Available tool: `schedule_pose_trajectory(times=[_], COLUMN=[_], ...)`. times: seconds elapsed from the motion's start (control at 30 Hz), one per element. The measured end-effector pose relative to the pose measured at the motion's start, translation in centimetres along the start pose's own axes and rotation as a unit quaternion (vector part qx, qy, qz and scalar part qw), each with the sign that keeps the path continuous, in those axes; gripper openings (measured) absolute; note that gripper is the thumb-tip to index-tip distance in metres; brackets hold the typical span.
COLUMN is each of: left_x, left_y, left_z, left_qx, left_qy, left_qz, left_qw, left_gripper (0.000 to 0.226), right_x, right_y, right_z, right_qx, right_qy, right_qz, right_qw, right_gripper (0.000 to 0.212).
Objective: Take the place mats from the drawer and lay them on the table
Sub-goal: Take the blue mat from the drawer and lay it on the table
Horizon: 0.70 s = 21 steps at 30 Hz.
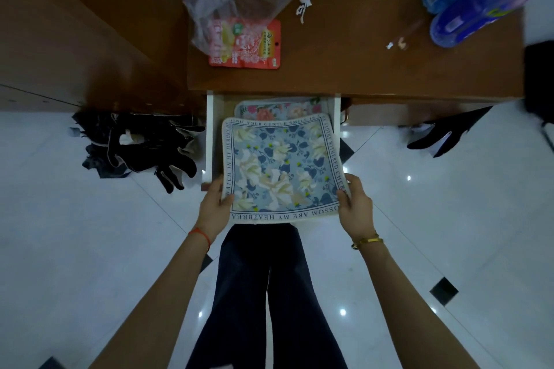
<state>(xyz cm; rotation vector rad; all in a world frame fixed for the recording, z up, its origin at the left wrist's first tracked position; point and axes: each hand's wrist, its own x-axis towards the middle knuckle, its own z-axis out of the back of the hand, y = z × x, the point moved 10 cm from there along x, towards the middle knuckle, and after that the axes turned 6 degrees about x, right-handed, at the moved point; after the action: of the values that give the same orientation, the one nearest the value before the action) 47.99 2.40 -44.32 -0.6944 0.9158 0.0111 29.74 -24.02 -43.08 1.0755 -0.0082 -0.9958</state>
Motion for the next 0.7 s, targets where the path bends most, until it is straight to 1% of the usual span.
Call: schedule_pose_trajectory(times=[0.13,0.27,0.4,0.5,0.6,0.7], left_x=[-4.0,-9.6,-14.2,-17.0,-19.2,-21.1], left_y=[-1.9,-6.5,-11.3,-15.0,-18.4,-21.6], left_z=[2.3,5.1,7.5,9.0,9.6,9.6], left_qx=[-0.021,-0.040,-0.044,-0.034,-0.017,-0.008], left_qy=[-0.001,0.003,0.020,0.029,0.044,0.075], left_qz=[-0.027,-0.070,-0.127,-0.174,-0.217,-0.261], left_qw=[0.999,0.997,0.991,0.984,0.975,0.962], left_gripper=[0.034,0.035,0.038,0.037,0.037,0.035], right_x=[-3.7,-8.2,-12.8,-16.0,-18.8,-21.5], right_y=[2.3,6.2,10.6,13.0,13.8,14.3], right_z=[3.1,6.9,11.1,13.6,15.2,16.7], right_qx=[0.036,0.075,0.114,0.132,0.155,0.162], right_qy=[-0.011,-0.035,-0.081,-0.117,-0.153,-0.204], right_qz=[-0.019,-0.019,0.005,0.013,0.002,0.004], right_qw=[0.999,0.996,0.990,0.984,0.976,0.966], right_gripper=[0.031,0.029,0.028,0.032,0.033,0.034])
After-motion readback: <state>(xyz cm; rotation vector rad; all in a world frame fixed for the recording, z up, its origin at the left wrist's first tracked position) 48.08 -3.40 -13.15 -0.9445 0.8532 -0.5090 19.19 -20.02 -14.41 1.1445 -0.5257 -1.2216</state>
